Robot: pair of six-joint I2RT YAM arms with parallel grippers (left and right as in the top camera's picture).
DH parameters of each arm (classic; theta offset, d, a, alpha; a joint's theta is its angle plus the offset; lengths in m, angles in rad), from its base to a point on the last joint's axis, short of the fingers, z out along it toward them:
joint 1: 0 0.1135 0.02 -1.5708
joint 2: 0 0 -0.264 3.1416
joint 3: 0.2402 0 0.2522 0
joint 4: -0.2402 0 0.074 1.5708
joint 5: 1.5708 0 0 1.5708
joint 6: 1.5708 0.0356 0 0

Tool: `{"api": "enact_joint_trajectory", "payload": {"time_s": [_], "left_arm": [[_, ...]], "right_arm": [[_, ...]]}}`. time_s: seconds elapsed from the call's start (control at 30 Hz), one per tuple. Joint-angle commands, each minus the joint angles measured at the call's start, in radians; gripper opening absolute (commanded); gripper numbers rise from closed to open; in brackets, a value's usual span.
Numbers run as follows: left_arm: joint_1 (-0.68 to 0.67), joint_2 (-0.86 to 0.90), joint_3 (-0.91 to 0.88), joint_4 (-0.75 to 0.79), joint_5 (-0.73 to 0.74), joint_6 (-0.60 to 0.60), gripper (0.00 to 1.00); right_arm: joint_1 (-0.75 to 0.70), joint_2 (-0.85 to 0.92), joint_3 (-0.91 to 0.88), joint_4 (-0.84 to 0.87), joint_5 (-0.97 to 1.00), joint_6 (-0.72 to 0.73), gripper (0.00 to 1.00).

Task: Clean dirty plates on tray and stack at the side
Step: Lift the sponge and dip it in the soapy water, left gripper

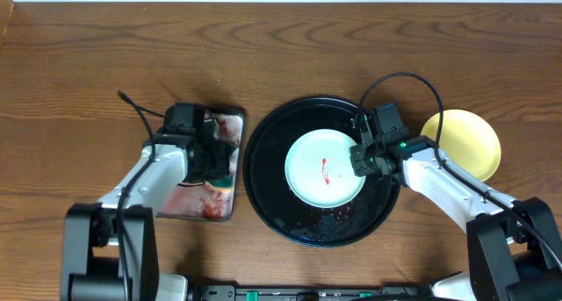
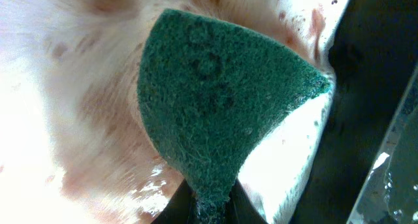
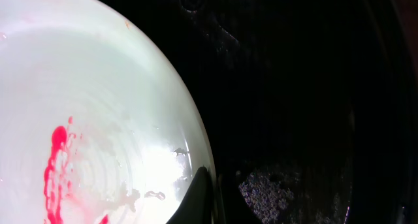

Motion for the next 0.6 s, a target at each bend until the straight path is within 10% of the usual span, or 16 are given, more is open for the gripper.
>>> {"api": "enact_joint_trajectory", "payload": {"time_s": [0.0, 0.57], "left_arm": [[0.053, -0.097, -0.010, -0.032, -0.038, 0.007, 0.07], [0.392, -0.335, -0.011, -0.070, 0.631, 0.219, 0.07]], "right_arm": [[0.004, 0.009, -0.004, -0.003, 0.006, 0.004, 0.01], [0.004, 0.009, -0.004, 0.003, -0.009, 0.004, 0.01]]}}
